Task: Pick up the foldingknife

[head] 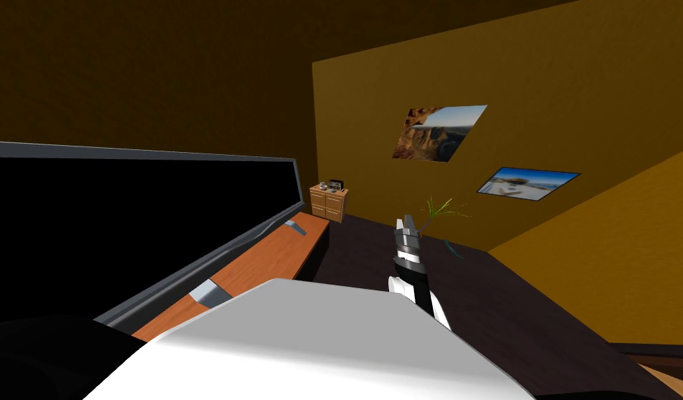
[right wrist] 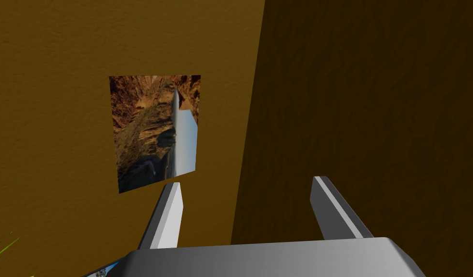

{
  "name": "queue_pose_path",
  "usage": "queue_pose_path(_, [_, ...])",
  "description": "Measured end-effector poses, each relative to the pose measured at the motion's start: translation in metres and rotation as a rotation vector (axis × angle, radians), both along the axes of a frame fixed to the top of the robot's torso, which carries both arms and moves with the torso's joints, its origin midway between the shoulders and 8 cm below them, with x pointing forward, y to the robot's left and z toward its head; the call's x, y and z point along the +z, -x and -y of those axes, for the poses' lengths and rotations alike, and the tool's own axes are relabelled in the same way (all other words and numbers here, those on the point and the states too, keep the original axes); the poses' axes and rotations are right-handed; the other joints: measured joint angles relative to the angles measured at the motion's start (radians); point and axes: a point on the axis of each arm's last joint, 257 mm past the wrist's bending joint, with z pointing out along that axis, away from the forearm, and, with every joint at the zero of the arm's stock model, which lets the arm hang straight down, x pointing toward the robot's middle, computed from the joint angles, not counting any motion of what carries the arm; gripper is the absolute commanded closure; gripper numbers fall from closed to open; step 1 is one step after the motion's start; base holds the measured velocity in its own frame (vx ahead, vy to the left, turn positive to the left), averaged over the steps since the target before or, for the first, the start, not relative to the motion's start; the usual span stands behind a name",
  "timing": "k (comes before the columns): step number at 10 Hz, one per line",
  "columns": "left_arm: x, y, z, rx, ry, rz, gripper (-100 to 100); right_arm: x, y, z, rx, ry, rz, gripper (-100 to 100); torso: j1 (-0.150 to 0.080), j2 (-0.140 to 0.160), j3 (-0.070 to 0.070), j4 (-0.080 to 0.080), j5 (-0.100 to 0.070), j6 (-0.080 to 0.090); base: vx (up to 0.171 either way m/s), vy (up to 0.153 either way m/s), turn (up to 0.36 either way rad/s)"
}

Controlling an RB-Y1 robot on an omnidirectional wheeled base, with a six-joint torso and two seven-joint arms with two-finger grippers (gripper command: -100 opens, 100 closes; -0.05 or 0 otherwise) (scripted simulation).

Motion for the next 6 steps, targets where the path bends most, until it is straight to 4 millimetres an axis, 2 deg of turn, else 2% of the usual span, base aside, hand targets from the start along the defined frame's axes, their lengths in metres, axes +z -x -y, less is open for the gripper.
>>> queue_pose_path(1, [-0.0044,-0.0023,0.0036,-0.003,0.000,0.000,-100,0.0000,0.0000,0.0000,0.000,0.000,0.000,0,0.000,0.000,0.000,0.000,0.000,0.000,0.000,0.000,0.000])
queue_pose_path(2, [-0.0047,-0.0025,0.0036,-0.003,-0.001,0.001,100,0.0000,0.0000,0.0000,0.000,0.000,0.000,0,0.001,0.000,0.000,0.000,0.001,0.000,0.000,0.000,0.000])
queue_pose_path(6, [-0.0037,-0.0038,0.0020,-0.003,-0.004,0.004,100,0.0000,0.0000,0.0000,0.000,0.000,0.000,0,0.005,0.000,0.000,-0.001,0.005,0.000,0.000,0.000,0.000])
